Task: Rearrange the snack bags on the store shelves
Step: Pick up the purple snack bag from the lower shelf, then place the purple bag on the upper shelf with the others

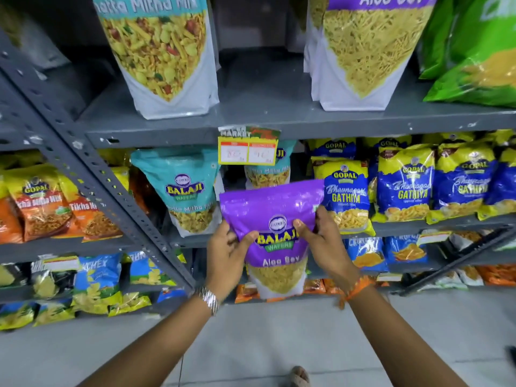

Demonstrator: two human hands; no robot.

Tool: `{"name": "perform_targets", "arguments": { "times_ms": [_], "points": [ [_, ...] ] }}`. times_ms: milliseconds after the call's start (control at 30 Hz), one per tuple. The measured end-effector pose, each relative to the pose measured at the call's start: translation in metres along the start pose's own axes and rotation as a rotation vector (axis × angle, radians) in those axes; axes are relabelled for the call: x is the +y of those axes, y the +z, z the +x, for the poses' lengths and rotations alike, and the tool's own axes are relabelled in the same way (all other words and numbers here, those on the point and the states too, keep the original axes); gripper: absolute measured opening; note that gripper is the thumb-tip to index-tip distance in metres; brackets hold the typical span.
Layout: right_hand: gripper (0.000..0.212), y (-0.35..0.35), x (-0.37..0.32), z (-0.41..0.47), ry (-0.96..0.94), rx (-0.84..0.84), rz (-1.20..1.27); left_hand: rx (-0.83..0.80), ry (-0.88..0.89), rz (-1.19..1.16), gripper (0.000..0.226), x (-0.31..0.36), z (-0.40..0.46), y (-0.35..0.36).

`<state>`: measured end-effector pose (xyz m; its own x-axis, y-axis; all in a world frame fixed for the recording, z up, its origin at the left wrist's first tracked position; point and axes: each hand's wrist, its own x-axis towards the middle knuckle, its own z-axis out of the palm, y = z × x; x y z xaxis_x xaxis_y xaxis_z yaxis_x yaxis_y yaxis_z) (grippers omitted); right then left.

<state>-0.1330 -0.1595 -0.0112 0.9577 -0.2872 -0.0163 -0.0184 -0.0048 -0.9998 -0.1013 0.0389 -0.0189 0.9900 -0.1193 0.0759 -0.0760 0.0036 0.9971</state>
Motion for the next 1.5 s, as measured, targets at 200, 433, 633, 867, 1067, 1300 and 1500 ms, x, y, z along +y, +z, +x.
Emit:
{"name": "perform_targets", "arguments": {
  "times_ms": [200,433,633,867,1067,1300,1500],
  "points": [
    [0.016,0.000,-0.081,-0.040,-0.082,0.024,0.006,0.040,0.110,-0.063,0.033,0.075,-0.030,-0.009],
    [0.018,0.002,-0.219,-0.040,-0.395,0.048,0.044,0.008,0.422,-0.138,0.018,0.198,0.004,-0.011],
    [0.017,0.004,-0.301,0.013,-0.563,0.070,0.079,0.023,0.631,-0.064,0.018,0.289,0.061,-0.008],
    [0.015,0.018,-0.345,0.076,-0.590,0.144,0.013,0.045,0.647,0.031,0.038,0.323,0.137,-0.008],
    [0.014,0.027,-0.340,0.112,-0.539,0.185,-0.064,0.054,0.568,0.110,0.040,0.319,0.165,-0.007],
    [0.069,0.033,-0.327,0.127,-0.560,0.328,-0.188,0.026,0.545,0.142,0.027,0.316,0.172,-0.006],
    [0.064,0.027,-0.329,0.109,-0.643,0.559,-0.525,0.044,0.480,0.112,0.035,0.314,0.163,-0.015]
  ]
}}
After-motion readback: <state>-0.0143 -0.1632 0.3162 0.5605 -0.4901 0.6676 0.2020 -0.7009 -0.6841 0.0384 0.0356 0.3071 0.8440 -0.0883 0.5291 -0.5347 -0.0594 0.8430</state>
